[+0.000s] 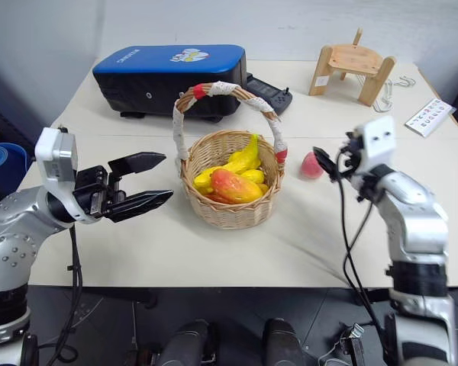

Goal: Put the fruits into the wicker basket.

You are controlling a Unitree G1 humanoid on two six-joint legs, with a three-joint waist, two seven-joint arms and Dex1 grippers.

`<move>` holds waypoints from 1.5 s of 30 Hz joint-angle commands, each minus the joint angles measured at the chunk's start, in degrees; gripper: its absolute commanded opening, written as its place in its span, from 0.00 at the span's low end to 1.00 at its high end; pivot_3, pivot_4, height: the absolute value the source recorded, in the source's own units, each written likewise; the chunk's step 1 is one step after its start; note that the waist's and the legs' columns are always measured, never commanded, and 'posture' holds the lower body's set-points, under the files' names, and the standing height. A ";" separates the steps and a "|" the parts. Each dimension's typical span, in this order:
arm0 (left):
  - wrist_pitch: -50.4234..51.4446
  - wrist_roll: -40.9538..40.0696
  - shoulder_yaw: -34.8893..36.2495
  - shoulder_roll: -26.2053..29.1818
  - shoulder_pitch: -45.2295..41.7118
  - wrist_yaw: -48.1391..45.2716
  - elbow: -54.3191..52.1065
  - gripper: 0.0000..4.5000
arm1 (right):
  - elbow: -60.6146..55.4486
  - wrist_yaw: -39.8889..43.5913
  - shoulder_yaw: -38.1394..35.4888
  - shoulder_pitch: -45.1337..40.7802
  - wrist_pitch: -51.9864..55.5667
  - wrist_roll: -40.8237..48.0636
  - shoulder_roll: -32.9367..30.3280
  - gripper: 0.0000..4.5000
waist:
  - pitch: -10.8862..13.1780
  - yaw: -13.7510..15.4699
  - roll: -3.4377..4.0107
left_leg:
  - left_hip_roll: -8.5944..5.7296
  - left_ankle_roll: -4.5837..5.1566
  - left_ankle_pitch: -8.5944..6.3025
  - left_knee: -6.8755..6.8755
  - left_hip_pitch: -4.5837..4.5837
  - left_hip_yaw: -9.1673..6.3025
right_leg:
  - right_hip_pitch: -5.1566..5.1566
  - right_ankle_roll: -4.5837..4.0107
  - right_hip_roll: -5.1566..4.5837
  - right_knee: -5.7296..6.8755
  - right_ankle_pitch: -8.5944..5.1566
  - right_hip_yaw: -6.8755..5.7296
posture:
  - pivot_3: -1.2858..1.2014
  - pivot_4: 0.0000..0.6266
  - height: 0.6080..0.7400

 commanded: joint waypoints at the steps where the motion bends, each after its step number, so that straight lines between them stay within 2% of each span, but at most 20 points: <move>1: -0.31 -0.95 1.61 0.54 0.80 0.07 -1.76 1.00 | 6.22 -1.72 2.04 -4.92 -2.49 -3.38 1.38 0.98 | 0.00 -0.09 0.00 | 0.00 0.01 0.00 0.00 0.00 -0.01 | 0.00 0.00 0.00 -0.01 0.00 -0.01 | 0.52 0.24 1.00; 5: -1.11 0.07 1.20 0.29 2.82 -0.38 -1.63 1.00 | 12.30 -3.96 3.13 -9.34 0.94 -4.43 4.49 0.98 | 0.00 -0.53 0.01 | 0.03 0.00 0.01 -0.01 0.00 0.02 | -0.04 0.00 0.04 0.02 0.00 -0.04 | 0.52 0.24 1.00; 10: -1.55 0.37 1.09 -0.11 2.99 -0.13 -1.48 1.00 | 12.54 -3.53 1.11 -8.44 3.80 -1.73 7.84 0.98 | 0.00 -0.71 0.01 | 0.05 0.00 0.01 -0.02 -0.01 -0.06 | -0.05 0.00 0.04 0.11 0.00 -0.04 | 0.52 0.24 1.00; 18: -2.77 1.41 0.97 -0.21 3.01 -1.29 0.22 1.00 | 17.78 -4.09 -0.32 -10.22 3.70 -1.70 9.36 0.98 | -0.01 -1.46 -0.01 | 0.04 -0.01 0.01 -0.02 0.02 -0.06 | -0.02 0.00 0.04 0.12 0.00 -0.05 | 0.52 0.24 1.00; 21: -3.05 1.57 1.17 -0.22 3.20 -1.26 0.21 1.00 | 18.35 -3.34 0.30 -10.35 4.32 -2.39 8.45 0.85 | 0.00 -1.55 0.00 | 0.05 -0.02 0.00 -0.06 0.02 -0.05 | -0.06 0.00 0.05 0.13 0.00 -0.04 | 0.52 0.24 1.00; 24: -3.18 1.71 1.09 -0.18 2.89 -1.17 0.39 1.00 | 19.46 -1.91 1.32 -10.28 4.86 -3.09 7.50 0.64 | 0.00 -1.59 0.00 | 0.05 -0.02 0.00 -0.10 0.00 -0.02 | -0.14 0.00 0.05 0.15 0.00 -0.04 | 0.52 0.24 1.00; 29: -3.84 2.13 1.07 -0.02 1.98 -1.36 1.16 1.00 | 18.53 -1.08 0.79 -10.22 2.13 -3.27 6.98 0.64 | 0.00 -1.50 0.00 | 0.04 -0.02 0.00 -0.10 0.00 0.00 | -0.14 0.00 0.03 0.15 0.00 -0.03 | 0.52 0.24 1.00; 33: -4.19 2.49 0.79 -0.34 1.96 -1.39 1.22 1.00 | 10.68 1.88 -0.69 -8.56 6.09 -0.85 4.53 0.57 | 0.01 -1.42 0.01 | 0.04 -0.02 0.00 -0.09 -0.02 0.00 | -0.15 0.00 0.01 0.15 0.00 -0.03 | 0.52 0.24 1.00; 36: -4.32 2.52 1.32 -0.32 2.11 -1.29 1.41 1.00 | -2.32 6.43 -2.84 -6.23 13.27 4.46 -0.04 0.57 | 0.04 -1.30 0.06 | 0.03 -0.01 0.00 -0.10 -0.16 -0.02 | -0.29 0.01 0.00 0.16 0.00 -0.02 | 0.52 0.24 1.00; 40: -4.06 2.09 2.93 0.43 2.86 -2.02 2.43 1.00 | -19.06 16.62 -6.00 0.52 25.58 15.96 -9.97 0.57 | 0.02 -1.12 0.04 | 0.06 -0.01 0.00 -0.09 -0.45 -0.03 | -0.61 0.01 0.00 0.23 0.01 -0.04 | 0.52 0.24 1.00; 42: -3.70 1.82 3.29 1.14 3.50 -3.16 2.46 1.00 | -28.02 25.96 -8.76 5.76 30.72 25.26 -17.10 0.57 | 0.03 -0.95 0.04 | 0.07 -0.01 0.00 -0.09 -0.48 -0.04 | -0.64 0.01 0.01 0.25 0.01 -0.09 | 0.52 0.24 1.00; 45: -3.23 1.49 3.88 2.14 5.37 -4.60 1.81 1.00 | -35.73 30.43 -12.08 8.10 39.02 39.66 -21.88 0.57 | 0.04 -0.92 0.02 | 0.08 0.04 -0.02 -0.06 -0.55 0.03 | -0.67 0.01 0.00 0.15 0.01 -0.07 | 0.52 0.24 1.00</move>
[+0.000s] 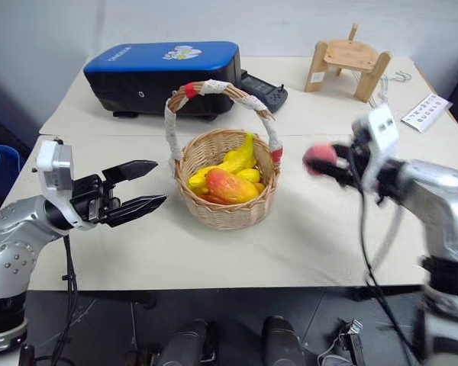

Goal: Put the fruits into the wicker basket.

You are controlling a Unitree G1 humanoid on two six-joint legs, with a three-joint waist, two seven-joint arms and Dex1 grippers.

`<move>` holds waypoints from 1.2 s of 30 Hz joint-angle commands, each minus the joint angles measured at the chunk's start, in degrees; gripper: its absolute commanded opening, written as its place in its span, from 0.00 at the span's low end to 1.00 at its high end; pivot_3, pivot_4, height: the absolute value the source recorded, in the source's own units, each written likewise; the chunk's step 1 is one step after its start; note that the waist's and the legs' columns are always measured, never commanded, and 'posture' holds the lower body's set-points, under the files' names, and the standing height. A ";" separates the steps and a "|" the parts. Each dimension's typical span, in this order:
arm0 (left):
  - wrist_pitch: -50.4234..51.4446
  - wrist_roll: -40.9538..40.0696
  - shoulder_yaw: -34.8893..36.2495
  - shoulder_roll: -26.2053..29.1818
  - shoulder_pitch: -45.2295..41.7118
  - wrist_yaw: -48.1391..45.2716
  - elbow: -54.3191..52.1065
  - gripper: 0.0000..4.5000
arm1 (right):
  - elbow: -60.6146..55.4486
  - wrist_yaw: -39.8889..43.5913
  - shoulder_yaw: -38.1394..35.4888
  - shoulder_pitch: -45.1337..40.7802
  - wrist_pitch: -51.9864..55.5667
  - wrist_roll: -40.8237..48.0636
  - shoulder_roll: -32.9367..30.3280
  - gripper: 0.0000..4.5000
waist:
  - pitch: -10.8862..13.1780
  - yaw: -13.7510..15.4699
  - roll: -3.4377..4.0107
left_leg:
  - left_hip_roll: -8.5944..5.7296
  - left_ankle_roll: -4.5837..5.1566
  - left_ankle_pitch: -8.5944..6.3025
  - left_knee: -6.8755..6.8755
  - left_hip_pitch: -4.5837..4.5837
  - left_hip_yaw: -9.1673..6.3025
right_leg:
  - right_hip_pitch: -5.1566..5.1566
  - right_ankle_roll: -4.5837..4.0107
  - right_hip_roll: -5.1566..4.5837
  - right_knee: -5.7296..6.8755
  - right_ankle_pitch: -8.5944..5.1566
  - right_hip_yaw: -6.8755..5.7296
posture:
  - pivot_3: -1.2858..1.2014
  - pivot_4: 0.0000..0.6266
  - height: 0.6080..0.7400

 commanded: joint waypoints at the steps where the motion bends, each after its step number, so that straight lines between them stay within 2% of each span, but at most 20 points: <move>1: -0.45 -0.82 1.67 1.46 2.28 -2.40 -1.87 1.00 | -10.43 3.51 -4.06 -1.27 8.82 18.04 -1.99 0.57 | 0.01 -0.46 -0.01 | 0.00 0.05 0.01 0.00 -0.01 0.10 | 0.00 0.00 -0.03 -0.07 0.00 0.05 | 0.52 0.24 1.00; 3: -0.89 -0.45 1.87 1.43 2.95 -2.50 -1.65 1.00 | -12.42 -0.67 -2.04 -4.09 9.30 21.79 1.24 0.57 | 0.02 -0.84 -0.05 | 0.02 0.07 0.02 0.03 0.13 0.13 | 0.06 -0.02 -0.17 -0.01 0.01 0.12 | 0.52 0.24 1.00; 5: -1.41 -0.11 1.90 1.15 2.84 -2.13 -1.44 1.00 | -13.21 -4.65 0.92 -6.69 8.04 21.81 4.60 0.57 | 0.02 -0.68 -0.16 | 0.09 0.01 0.00 0.02 0.29 0.15 | 0.13 -0.05 -0.21 -0.10 0.03 0.14 | 0.52 0.24 1.00; 10: -2.27 0.74 1.62 0.46 2.76 -1.34 -1.35 1.00 | -8.99 -17.74 14.27 -12.13 -4.21 3.91 16.76 0.57 | 0.02 -0.52 -0.16 | 0.05 -0.11 -0.01 0.01 0.13 0.15 | -0.11 -0.07 -0.27 0.10 0.03 0.25 | 0.52 0.24 1.00; 14: -2.49 0.74 1.69 0.15 2.72 -0.60 -1.61 1.00 | -3.20 -25.36 16.51 -13.23 -8.79 -2.71 24.70 0.57 | 0.01 -0.51 -0.18 | -0.02 -0.09 0.05 0.04 -0.16 0.12 | -0.29 -0.06 -0.09 0.14 0.05 0.04 | 0.52 0.24 1.00; 19: -2.77 1.04 1.70 0.38 2.78 -0.61 -1.28 1.00 | -2.52 -26.24 19.40 -12.61 -14.13 -8.54 27.26 0.93 | 0.01 -0.63 -0.18 | -0.07 -0.03 0.02 0.04 -0.22 0.07 | -0.31 0.03 -0.09 0.14 0.10 -0.20 | 0.52 0.24 1.00; 20: -2.73 0.88 1.76 0.23 2.62 -0.36 -1.35 1.00 | -4.51 -24.84 18.32 -11.05 -14.42 -7.04 26.91 1.00 | 0.01 -0.60 -0.18 | -0.07 -0.03 0.02 0.04 -0.22 0.07 | -0.31 0.03 -0.09 0.13 0.10 -0.22 | 0.52 0.24 1.00; 23: -2.69 0.73 1.80 0.01 2.53 -0.08 -1.51 1.00 | -10.24 -18.40 16.26 -6.64 -15.48 -2.41 24.15 1.00 | 0.01 -0.36 -0.18 | -0.05 -0.03 0.04 0.05 -0.22 -0.01 | -0.25 0.03 -0.07 0.14 0.10 -0.30 | 0.52 0.24 1.00; 28: -2.63 0.76 1.31 -0.22 2.34 -0.10 -1.57 1.00 | -17.42 -11.14 9.14 2.71 -8.94 12.52 16.30 1.00 | 0.01 -0.30 -0.19 | -0.06 0.04 0.05 0.10 -0.19 0.00 | -0.14 0.03 -0.11 0.06 0.10 -0.27 | 0.52 0.24 1.00; 31: -2.42 0.43 1.31 -0.15 1.66 -0.18 -1.31 1.00 | -17.25 -8.11 5.32 7.64 -10.47 11.95 11.11 1.00 | 0.01 -0.22 -0.19 | -0.06 0.07 0.07 0.10 -0.17 0.01 | -0.11 0.03 -0.13 0.04 0.10 -0.23 | 0.52 0.24 1.00; 34: -1.68 -0.66 1.65 0.37 0.98 -0.56 -1.45 1.00 | -9.63 -5.58 0.60 10.35 -15.46 7.08 6.91 1.00 | 0.00 0.02 -0.20 | -0.07 0.09 0.08 0.12 -0.16 0.06 | -0.10 0.03 -0.12 0.02 0.10 -0.19 | 0.52 0.24 1.00; 36: -1.09 -1.26 1.49 0.87 0.72 -1.18 -1.72 1.00 | -3.95 -3.33 0.60 9.79 -20.43 2.63 4.85 1.00 | 0.00 0.13 -0.20 | -0.07 0.10 0.09 0.14 -0.14 0.12 | -0.10 0.03 -0.11 0.03 0.10 -0.14 | 0.52 0.24 1.00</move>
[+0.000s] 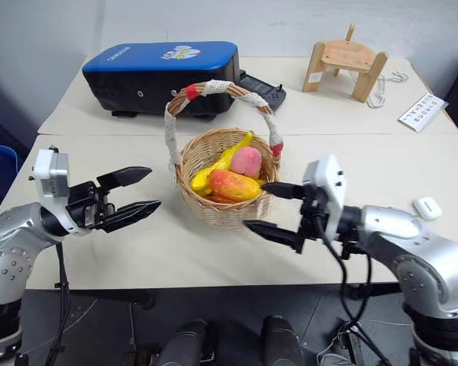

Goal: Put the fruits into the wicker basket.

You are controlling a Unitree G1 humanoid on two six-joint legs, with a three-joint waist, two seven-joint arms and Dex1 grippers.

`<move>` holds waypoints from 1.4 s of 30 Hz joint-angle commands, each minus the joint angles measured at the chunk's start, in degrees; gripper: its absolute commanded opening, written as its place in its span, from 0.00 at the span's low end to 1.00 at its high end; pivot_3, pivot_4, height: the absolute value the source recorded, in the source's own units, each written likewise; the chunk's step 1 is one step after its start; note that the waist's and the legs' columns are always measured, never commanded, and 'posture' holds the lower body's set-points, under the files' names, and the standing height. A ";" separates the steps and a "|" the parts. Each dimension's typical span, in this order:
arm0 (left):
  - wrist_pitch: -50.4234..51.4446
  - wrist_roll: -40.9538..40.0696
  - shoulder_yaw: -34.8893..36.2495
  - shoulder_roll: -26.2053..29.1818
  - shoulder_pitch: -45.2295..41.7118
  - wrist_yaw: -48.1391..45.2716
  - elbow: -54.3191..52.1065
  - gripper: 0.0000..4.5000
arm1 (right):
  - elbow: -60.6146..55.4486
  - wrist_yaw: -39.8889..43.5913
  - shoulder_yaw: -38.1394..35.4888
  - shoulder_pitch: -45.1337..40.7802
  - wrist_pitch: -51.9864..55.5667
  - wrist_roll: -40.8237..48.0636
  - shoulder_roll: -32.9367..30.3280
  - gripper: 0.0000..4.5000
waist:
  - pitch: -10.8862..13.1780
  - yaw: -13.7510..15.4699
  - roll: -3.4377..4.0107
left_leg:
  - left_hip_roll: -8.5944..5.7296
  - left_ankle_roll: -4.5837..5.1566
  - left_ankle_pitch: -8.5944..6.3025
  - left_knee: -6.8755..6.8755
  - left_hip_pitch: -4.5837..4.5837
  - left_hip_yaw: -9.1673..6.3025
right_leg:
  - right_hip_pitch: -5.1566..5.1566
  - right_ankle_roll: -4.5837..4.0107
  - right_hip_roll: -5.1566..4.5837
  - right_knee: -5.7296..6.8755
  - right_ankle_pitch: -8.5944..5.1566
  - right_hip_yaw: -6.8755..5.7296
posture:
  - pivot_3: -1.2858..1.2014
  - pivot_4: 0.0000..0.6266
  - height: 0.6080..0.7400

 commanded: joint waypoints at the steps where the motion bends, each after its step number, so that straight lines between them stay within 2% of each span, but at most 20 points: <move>1: 0.65 -2.01 1.11 1.29 -1.02 -1.12 -1.87 1.00 | 8.77 4.34 -1.55 -1.56 -9.83 -7.83 -3.25 1.00 | 0.00 0.10 0.00 | 0.00 0.01 0.01 0.00 0.02 0.03 | 0.00 0.00 0.00 0.01 0.00 0.02 | 0.52 0.24 1.00; 7: 1.64 -2.84 0.51 0.96 -2.59 -1.17 -1.41 1.00 | 25.63 11.30 6.34 -14.99 -21.88 -16.84 -0.39 1.00 | 0.00 -0.49 0.00 | 0.03 -0.01 0.03 0.00 0.10 0.15 | -0.04 0.00 0.06 0.07 0.00 0.12 | 0.52 0.24 1.00; 10: 1.56 -2.53 0.00 0.54 -3.27 -1.14 -1.20 1.00 | 33.90 13.54 10.28 -23.24 -25.13 -18.90 4.85 1.00 | 0.00 -0.77 0.00 | 0.06 -0.02 0.04 -0.01 0.10 0.13 | -0.04 0.00 0.08 0.07 0.00 0.07 | 0.52 0.24 1.00; 11: 1.55 -2.49 -0.12 0.37 -3.42 -1.02 -1.24 1.00 | 35.64 14.88 11.28 -25.01 -25.30 -19.09 6.04 0.96 | 0.00 -0.82 0.00 | 0.05 -0.03 0.04 -0.01 0.09 0.17 | -0.06 0.00 0.07 0.05 0.00 0.09 | 0.52 0.24 1.00; 14: 1.66 -2.64 -0.10 -0.26 -3.31 -0.35 -1.66 1.00 | 37.65 19.35 13.73 -27.72 -25.37 -19.24 8.21 0.80 | 0.00 -0.68 0.00 | 0.06 -0.03 0.04 -0.01 0.08 0.14 | -0.07 0.00 0.08 0.08 0.00 0.05 | 0.52 0.24 1.00; 16: 1.89 -2.99 0.16 -0.64 -3.11 0.20 -1.90 1.00 | 38.02 20.41 14.18 -28.41 -25.02 -19.34 8.89 0.63 | 0.00 -0.35 0.00 | 0.05 -0.02 0.03 0.00 0.03 0.02 | -0.06 0.01 0.03 0.12 0.00 -0.09 | 0.52 0.24 1.00; 20: 2.02 -3.33 0.62 -1.08 -1.73 0.88 -3.13 1.00 | 36.12 22.05 13.95 -28.06 -23.02 -18.12 9.09 0.36 | 0.00 -0.01 0.00 | 0.00 -0.01 0.03 0.07 -0.06 -0.04 | -0.05 0.05 -0.01 0.09 0.02 -0.14 | 0.52 0.24 1.00; 24: 2.05 -3.56 0.62 -1.25 -0.86 1.19 -3.89 1.00 | 32.47 21.06 11.53 -25.06 -21.22 -17.19 7.68 0.05 | 0.00 0.28 0.00 | 0.02 -0.05 0.05 0.11 -0.05 -0.04 | -0.05 0.04 0.01 0.11 0.02 -0.14 | 0.52 0.24 1.00; 29: 1.73 -3.31 -0.35 -1.41 -1.82 0.73 -2.87 1.00 | 23.93 14.00 4.44 -18.43 -17.24 -15.38 4.70 0.05 | 0.00 1.09 0.00 | -0.01 -0.04 0.05 0.13 -0.06 -0.04 | -0.03 0.04 -0.02 0.09 0.02 -0.14 | 0.52 0.24 1.00; 33: 1.85 -3.66 -0.80 -2.38 -4.56 1.18 -0.64 1.00 | 15.91 4.96 -9.17 -11.39 -14.08 -11.63 2.33 0.05 | 0.00 1.80 0.00 | -0.04 -0.04 0.04 0.13 -0.08 -0.04 | -0.02 0.04 -0.02 0.06 0.02 -0.13 | 0.52 0.24 1.00; 37: 1.85 -2.82 -1.75 -2.23 -5.77 -0.47 1.38 1.00 | 16.62 2.18 -18.50 -4.86 -15.07 -13.36 -1.99 0.05 | 0.00 2.17 0.00 | -0.04 -0.03 0.05 0.13 -0.04 0.08 | -0.02 0.04 0.01 0.06 0.02 -0.05 | 0.52 0.24 1.00; 42: 0.75 -0.74 -4.65 -2.97 -9.01 -2.65 4.89 1.00 | 22.16 -1.60 -23.02 -1.43 -19.06 -15.92 -2.21 0.05 | 0.00 1.98 0.01 | -0.03 0.01 0.08 0.13 0.04 0.21 | -0.03 0.04 0.07 0.10 0.03 0.08 | 0.52 0.24 1.00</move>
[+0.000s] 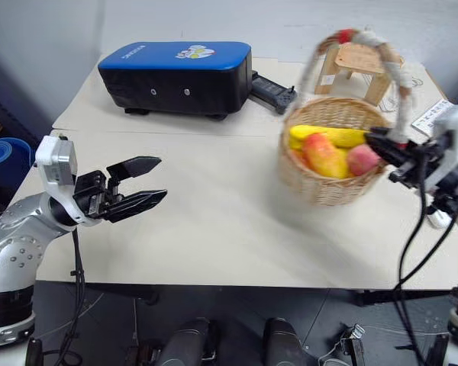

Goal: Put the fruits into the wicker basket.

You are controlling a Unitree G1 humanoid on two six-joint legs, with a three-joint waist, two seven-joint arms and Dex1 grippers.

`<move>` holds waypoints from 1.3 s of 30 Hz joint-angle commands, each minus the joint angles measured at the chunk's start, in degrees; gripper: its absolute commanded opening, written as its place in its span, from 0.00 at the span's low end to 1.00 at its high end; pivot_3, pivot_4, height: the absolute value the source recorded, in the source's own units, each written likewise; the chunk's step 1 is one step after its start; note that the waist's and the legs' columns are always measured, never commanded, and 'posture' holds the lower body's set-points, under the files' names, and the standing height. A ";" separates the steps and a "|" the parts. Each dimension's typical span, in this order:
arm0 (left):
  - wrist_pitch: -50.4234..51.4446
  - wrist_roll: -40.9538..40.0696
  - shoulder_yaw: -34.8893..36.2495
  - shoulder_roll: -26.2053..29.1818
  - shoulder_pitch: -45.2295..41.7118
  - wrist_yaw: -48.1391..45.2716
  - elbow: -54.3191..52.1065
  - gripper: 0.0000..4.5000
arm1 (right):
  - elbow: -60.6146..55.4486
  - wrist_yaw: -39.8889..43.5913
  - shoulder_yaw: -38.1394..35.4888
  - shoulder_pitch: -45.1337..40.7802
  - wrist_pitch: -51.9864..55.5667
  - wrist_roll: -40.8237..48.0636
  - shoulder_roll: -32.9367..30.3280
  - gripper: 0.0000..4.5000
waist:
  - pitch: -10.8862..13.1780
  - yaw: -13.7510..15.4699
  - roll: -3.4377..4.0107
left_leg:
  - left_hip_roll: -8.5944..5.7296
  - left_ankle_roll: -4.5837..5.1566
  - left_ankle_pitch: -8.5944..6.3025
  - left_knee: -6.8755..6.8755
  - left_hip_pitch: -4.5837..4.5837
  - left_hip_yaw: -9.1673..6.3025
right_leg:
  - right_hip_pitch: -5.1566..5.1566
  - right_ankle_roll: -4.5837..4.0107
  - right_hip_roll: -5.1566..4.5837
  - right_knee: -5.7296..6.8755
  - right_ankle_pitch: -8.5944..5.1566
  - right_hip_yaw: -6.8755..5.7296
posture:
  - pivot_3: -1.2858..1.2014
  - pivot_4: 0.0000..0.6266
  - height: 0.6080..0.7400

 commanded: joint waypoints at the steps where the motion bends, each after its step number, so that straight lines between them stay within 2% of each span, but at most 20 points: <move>1: -1.59 1.27 -1.40 -0.51 -2.63 -1.80 0.97 1.00 | 2.67 -1.99 -2.75 1.12 -5.25 -2.13 -0.04 0.05 | 0.00 -0.11 0.00 | 0.00 0.01 0.00 -0.01 0.04 0.06 | 0.00 0.00 0.00 0.03 0.00 0.06 | 0.52 0.24 1.00; 8: -1.77 1.58 -1.79 -2.40 -5.34 -2.32 2.99 1.00 | 13.25 -8.90 -0.20 -2.23 -11.43 -6.99 2.70 0.05 | 0.00 -0.98 0.01 | 0.03 0.01 0.01 -0.09 0.16 0.23 | -0.01 0.00 0.02 0.04 0.00 0.20 | 0.52 0.24 1.00; 13: -2.40 3.18 -2.36 -1.66 -4.87 -3.99 3.22 1.00 | 11.92 -7.40 0.48 0.00 -13.63 -6.73 2.77 0.42 | 0.00 -1.25 0.02 | 0.05 0.02 0.01 -0.12 0.17 0.22 | -0.01 0.00 0.03 0.02 0.00 0.19 | 0.52 0.24 1.00; 15: -3.12 4.35 -2.23 -1.22 -4.22 -4.21 2.86 1.00 | 9.89 -7.20 -1.60 2.16 -13.67 -5.97 1.99 0.57 | 0.00 -1.18 0.02 | 0.05 0.02 0.01 -0.11 0.17 0.22 | 0.00 0.00 0.02 0.03 0.00 0.19 | 0.52 0.24 1.00; 19: -7.44 8.98 -2.08 -0.68 -0.73 -3.44 2.09 1.00 | 1.14 -3.35 -6.14 11.41 -13.03 -4.20 -0.42 0.88 | 0.00 -0.70 0.02 | 0.04 0.03 0.00 -0.16 0.17 0.22 | 0.01 0.00 0.00 -0.03 0.00 0.19 | 0.52 0.24 1.00; 21: -8.88 11.25 -2.41 -0.02 1.65 -3.31 1.77 1.00 | -1.97 -0.14 -9.32 17.02 -13.43 -2.83 -0.68 1.00 | -0.01 -0.52 0.02 | 0.04 0.04 -0.01 -0.14 0.17 0.26 | 0.01 0.02 0.00 -0.03 0.01 0.22 | 0.52 0.24 1.00; 25: -12.35 16.87 -3.64 3.97 7.63 -6.38 2.32 1.00 | -9.31 7.43 -12.26 29.60 -12.87 1.66 1.34 1.00 | 0.00 -0.05 0.02 | 0.07 0.06 -0.04 -0.22 0.41 0.34 | 0.16 0.02 0.03 -0.07 0.01 0.31 | 0.52 0.24 1.00; 27: -14.70 18.92 -2.97 6.06 11.59 -8.39 3.50 1.00 | -13.45 13.01 -7.27 35.51 -17.81 -0.76 1.82 1.00 | -0.01 -0.19 0.02 | 0.10 0.07 -0.15 -0.25 0.61 0.44 | 0.23 0.00 0.01 -0.19 0.00 0.41 | 0.52 0.24 1.00; 29: -15.83 19.21 -1.95 6.39 13.65 -8.39 4.05 1.00 | -14.09 15.93 -2.59 37.19 -23.21 -3.85 1.88 1.00 | -0.01 -0.75 0.03 | 0.17 0.05 -0.24 -0.32 0.82 0.53 | 0.36 -0.02 0.00 -0.25 -0.01 0.42 | 0.52 0.24 1.00; 34: -23.09 24.07 -0.85 4.67 20.57 -5.86 4.73 1.00 | -3.49 18.63 16.22 27.93 -39.79 -15.02 6.62 1.00 | -0.10 -1.93 -0.13 | 0.27 -0.03 -0.47 -0.30 1.11 0.54 | 0.61 -0.04 -0.18 -0.34 0.00 0.47 | 0.52 0.24 1.00; 39: -27.27 26.64 -0.18 2.05 20.58 -1.77 3.99 1.00 | 4.09 17.10 21.60 20.27 -44.51 -17.14 8.93 1.00 | -0.08 -1.22 -0.09 | 0.25 -0.06 -0.51 -0.26 1.10 0.50 | 0.58 -0.08 -0.19 -0.27 -0.02 0.29 | 0.52 0.24 1.00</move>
